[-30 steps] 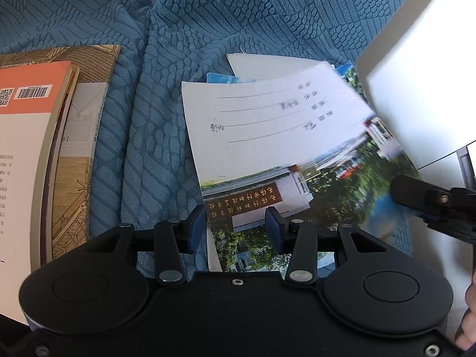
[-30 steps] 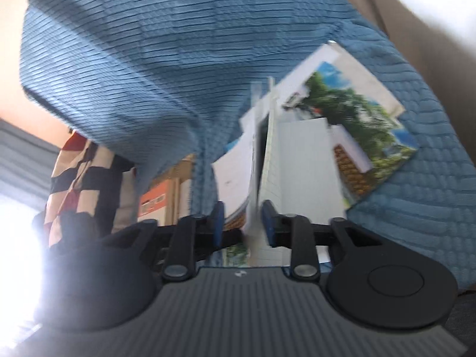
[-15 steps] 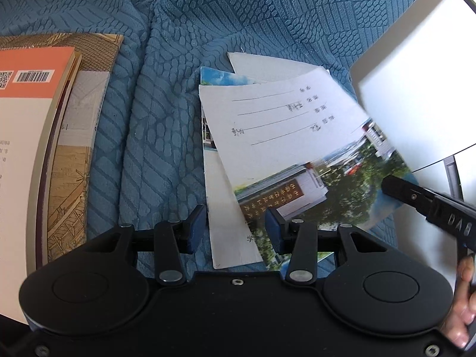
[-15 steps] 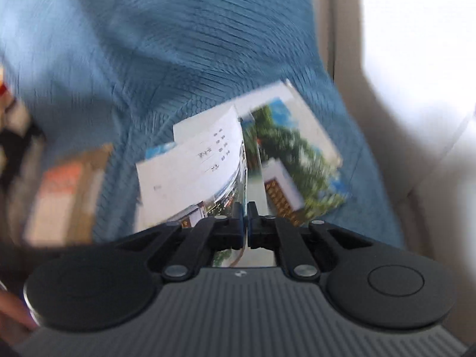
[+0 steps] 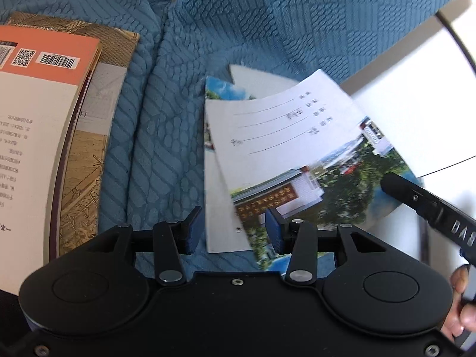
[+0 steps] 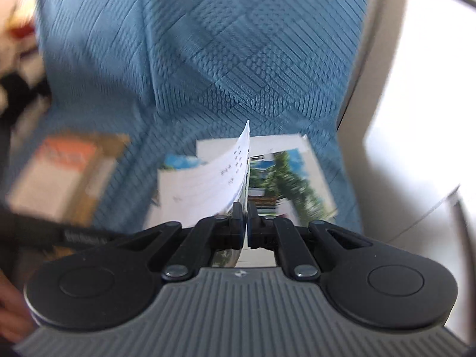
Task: Organize objects
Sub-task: 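Lift the white photo form with the right gripper while the left gripper grasps another form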
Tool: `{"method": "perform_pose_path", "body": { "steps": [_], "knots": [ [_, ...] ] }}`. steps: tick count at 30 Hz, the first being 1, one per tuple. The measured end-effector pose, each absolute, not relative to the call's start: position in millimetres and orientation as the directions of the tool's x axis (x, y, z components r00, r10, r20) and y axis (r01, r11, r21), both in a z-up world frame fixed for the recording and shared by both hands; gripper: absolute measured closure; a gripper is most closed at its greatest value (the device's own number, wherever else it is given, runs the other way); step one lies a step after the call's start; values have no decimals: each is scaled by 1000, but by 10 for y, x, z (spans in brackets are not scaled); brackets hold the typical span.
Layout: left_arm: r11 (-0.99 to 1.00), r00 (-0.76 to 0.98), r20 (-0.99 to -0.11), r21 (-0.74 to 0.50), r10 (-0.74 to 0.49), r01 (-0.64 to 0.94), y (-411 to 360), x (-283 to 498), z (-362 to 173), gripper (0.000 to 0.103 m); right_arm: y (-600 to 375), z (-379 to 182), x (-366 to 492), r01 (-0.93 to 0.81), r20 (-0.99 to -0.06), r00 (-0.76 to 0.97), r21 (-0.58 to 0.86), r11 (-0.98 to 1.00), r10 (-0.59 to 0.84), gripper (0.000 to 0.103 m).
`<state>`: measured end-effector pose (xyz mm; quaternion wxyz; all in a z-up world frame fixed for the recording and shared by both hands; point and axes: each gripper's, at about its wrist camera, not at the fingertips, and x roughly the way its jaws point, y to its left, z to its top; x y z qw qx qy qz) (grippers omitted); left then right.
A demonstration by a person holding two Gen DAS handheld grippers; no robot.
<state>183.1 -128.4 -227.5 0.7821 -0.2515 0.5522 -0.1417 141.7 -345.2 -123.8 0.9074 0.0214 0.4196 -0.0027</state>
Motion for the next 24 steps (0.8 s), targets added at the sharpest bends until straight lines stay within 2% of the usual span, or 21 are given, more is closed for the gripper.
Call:
{"method": "perform_pose_path", "body": {
  "steps": [3, 5, 6, 12, 17, 24],
  "knots": [
    [789, 365, -751, -611, -550, -69, -1196, 1809, -2208, 56, -3609, -1116, 1465, 99, -754, 649, 216, 971, 101, 98],
    [743, 395, -714, -661, -578, -106, -1104, 1791, -2175, 32, -3644, -1061, 1486, 129, -741, 657, 288, 949, 136, 98],
    [713, 417, -690, -690, -592, -129, -1049, 1772, -2158, 29, -3641, -1039, 1486, 139, -734, 662, 320, 937, 153, 98],
    [509, 445, -554, -830, -703, -230, -854, 1728, -2231, 20, -3642, -972, 1505, 180, -684, 676, 514, 839, 274, 98],
    [360, 457, -475, -877, -752, -319, -724, 1699, -2406, 16, -3692, -949, 1525, 231, -647, 685, 629, 743, 335, 98],
    [215, 471, -387, -901, -793, -378, -677, 1664, -2584, 15, -3792, -1007, 1486, 301, -608, 695, 731, 613, 385, 98]
  ]
}}
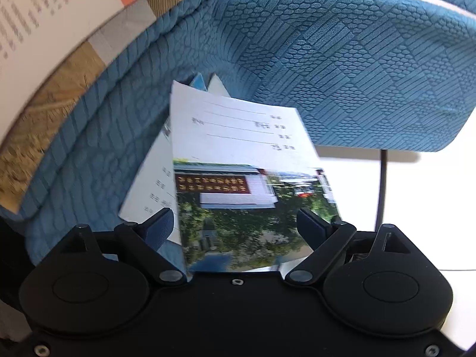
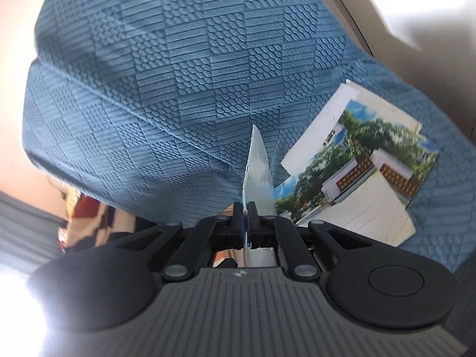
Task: Organize objects
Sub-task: 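Lift the white photo form with the right gripper while the left gripper grasps another form, then carry the held forms over the book stack with both grippers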
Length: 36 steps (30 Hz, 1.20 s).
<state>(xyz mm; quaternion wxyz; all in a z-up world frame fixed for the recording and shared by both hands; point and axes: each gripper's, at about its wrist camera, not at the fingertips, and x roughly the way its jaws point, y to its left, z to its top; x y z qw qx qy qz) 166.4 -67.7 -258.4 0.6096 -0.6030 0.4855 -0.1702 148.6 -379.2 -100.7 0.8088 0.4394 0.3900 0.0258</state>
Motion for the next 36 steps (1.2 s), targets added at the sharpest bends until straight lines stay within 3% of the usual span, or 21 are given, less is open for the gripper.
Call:
{"method": "perform_pose_path", "body": {
  "steps": [7, 11, 18, 20, 23, 36],
  "knots": [
    [114, 448, -328, -891, -831, -440, -711, 1609, -2723, 21, -3866, -1068, 1398, 341, -596, 700, 763, 550, 393, 98],
    [154, 441, -357, -889, -823, -432, -680, 1595, -2690, 40, -3874, -1047, 1339, 344, -609, 702, 745, 572, 370, 98],
    [237, 438, -398, -895, -806, -378, -608, 1581, -2489, 59, -3861, -964, 1249, 349, -632, 694, 714, 607, 345, 99],
    [220, 445, -376, -906, -813, -363, -573, 1558, -2443, 74, -3848, -928, 1228, 351, -639, 692, 705, 617, 336, 99],
    [208, 451, -362, -912, -816, -354, -528, 1515, -2374, 87, -3809, -881, 1193, 343, -637, 692, 704, 621, 340, 99],
    [275, 523, -391, -917, -757, -288, -124, 1323, -1820, 93, -3430, -604, 1063, 279, -594, 716, 726, 629, 368, 99]
  ]
}}
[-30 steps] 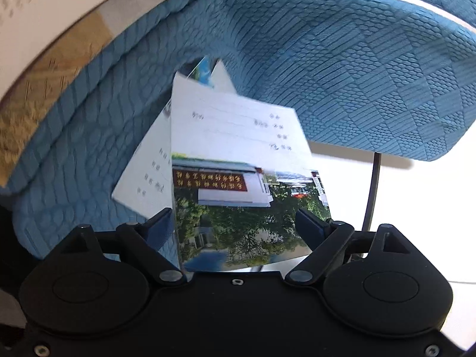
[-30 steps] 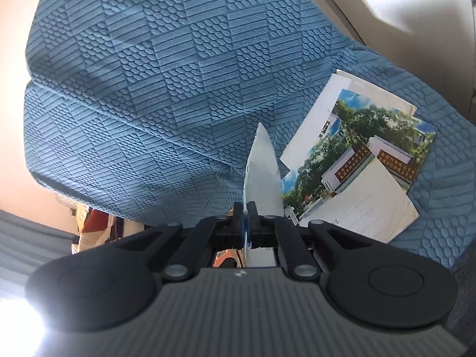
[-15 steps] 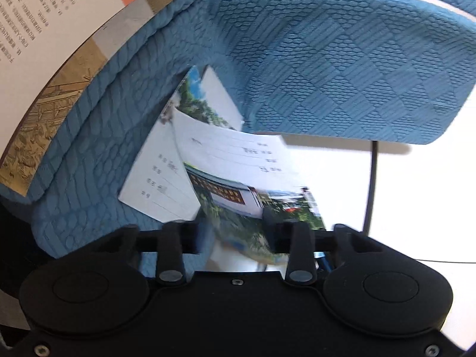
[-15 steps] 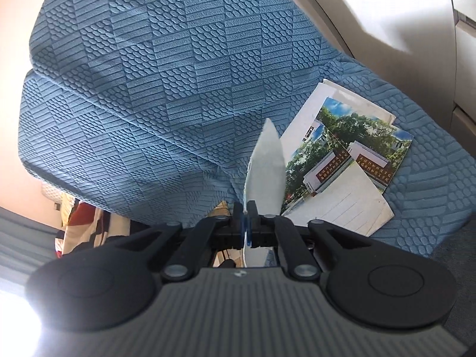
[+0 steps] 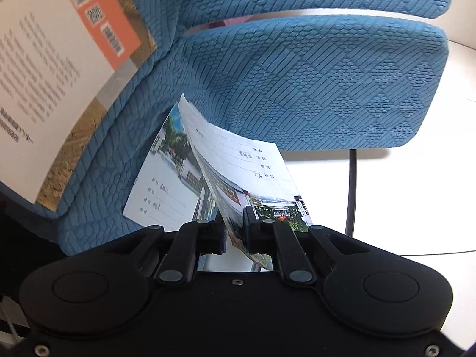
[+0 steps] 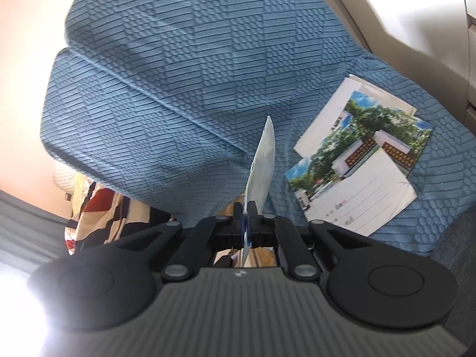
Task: Organize objects
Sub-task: 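Carry the held forms over the book stack with both grippers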
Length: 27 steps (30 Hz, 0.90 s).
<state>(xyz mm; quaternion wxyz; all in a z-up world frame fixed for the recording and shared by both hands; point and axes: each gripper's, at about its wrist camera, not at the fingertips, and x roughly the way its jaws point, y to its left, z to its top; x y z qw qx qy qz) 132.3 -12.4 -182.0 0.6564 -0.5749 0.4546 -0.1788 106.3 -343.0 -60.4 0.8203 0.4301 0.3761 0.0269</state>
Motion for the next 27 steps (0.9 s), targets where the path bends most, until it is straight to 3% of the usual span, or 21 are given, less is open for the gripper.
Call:
{"method": "perform_pose_path", "body": {
  "steps": [16, 27],
  "knots": [
    [395, 602, -397, -907, -693, -143, 794, 1363, -899, 96, -2599, -275, 1015, 154, -518, 752, 739, 655, 408, 98],
    [447, 640, -410, -887, -650, -114, 1188, 1277, -779, 96, -2157, -262, 1069, 90, -512, 731, 728, 680, 451, 98]
  ]
}}
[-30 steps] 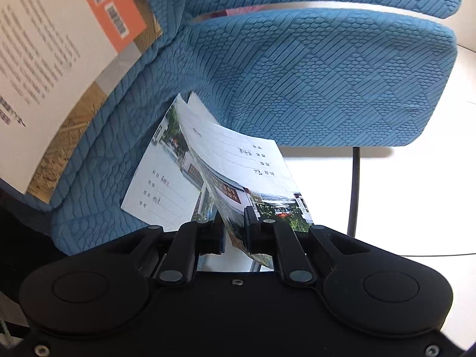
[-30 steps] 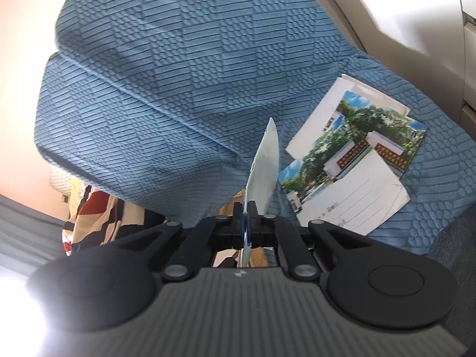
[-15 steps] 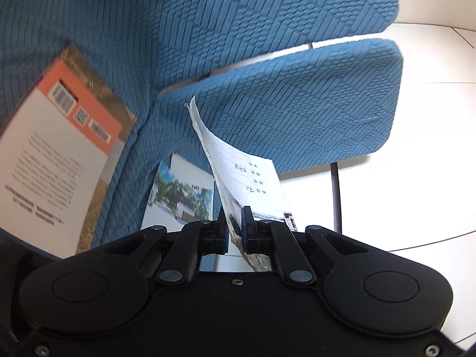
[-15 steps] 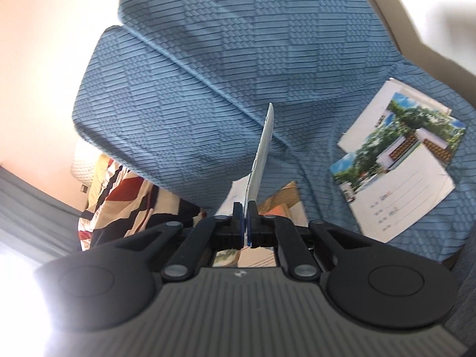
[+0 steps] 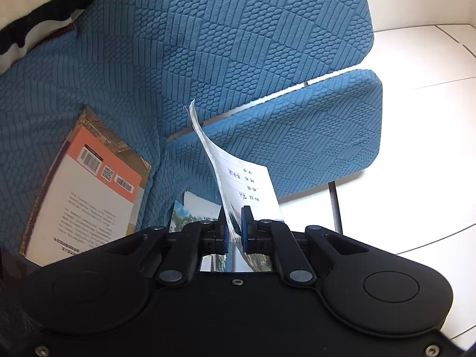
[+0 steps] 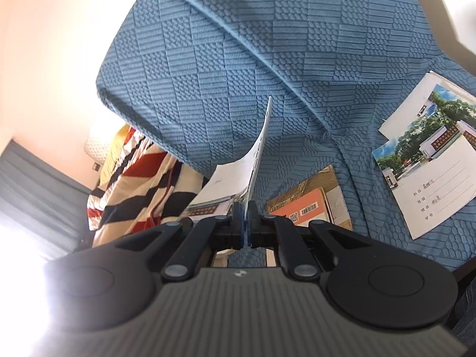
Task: Organize objects
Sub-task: 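Carry the held forms over the book stack with both grippers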
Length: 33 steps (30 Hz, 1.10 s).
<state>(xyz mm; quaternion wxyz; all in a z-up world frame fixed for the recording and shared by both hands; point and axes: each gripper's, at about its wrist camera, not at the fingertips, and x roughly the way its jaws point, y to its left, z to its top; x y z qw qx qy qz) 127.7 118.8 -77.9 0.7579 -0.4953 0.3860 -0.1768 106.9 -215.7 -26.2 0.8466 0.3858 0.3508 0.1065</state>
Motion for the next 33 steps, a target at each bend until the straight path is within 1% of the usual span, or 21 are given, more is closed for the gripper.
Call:
{"method": "perform_pose_path", "body": {
  "steps": [7, 9, 15, 19, 24, 33],
  "knots": [
    [453, 660, -428, -879, -618, -147, 1299, 1204, -1085, 96, -1988, -431, 1126, 79, -547, 706, 692, 718, 449, 98],
    [462, 673, -444, -871, -592, -168, 1283, 1238, -1181, 96, -1957, -533, 1169, 71, -556, 700, 678, 732, 447, 98],
    [538, 698, -481, -827, -530, -162, 1211, 1289, -1439, 96, -1939, -905, 1334, 78, -580, 671, 675, 734, 462, 98],
    [555, 713, -485, -816, -506, -161, 1206, 1267, -1610, 96, -1871, -1102, 1384, 77, -610, 645, 650, 756, 459, 98],
    [586, 706, -521, -789, -479, -185, 1263, 1266, -1682, 96, -1744, -1241, 1406, 29, -652, 601, 596, 802, 462, 97],
    [629, 674, -581, -746, -457, -217, 1271, 1309, -1759, 96, -1674, -1397, 1384, 20, -676, 585, 563, 826, 447, 96]
  ]
}}
